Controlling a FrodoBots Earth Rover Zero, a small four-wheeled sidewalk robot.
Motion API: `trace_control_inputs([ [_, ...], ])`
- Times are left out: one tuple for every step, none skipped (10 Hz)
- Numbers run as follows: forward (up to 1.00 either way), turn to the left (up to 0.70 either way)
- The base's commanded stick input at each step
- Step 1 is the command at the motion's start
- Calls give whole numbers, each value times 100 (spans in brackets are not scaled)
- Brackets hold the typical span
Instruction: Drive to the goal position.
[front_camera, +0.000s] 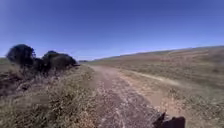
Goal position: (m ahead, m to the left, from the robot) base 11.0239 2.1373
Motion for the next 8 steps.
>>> trace_control_inputs([
  [70, 0],
  [70, 0],
  [70, 0],
  [70, 0],
  [70, 0],
  [70, 0],
  [70, 0],
  [70, 0],
])
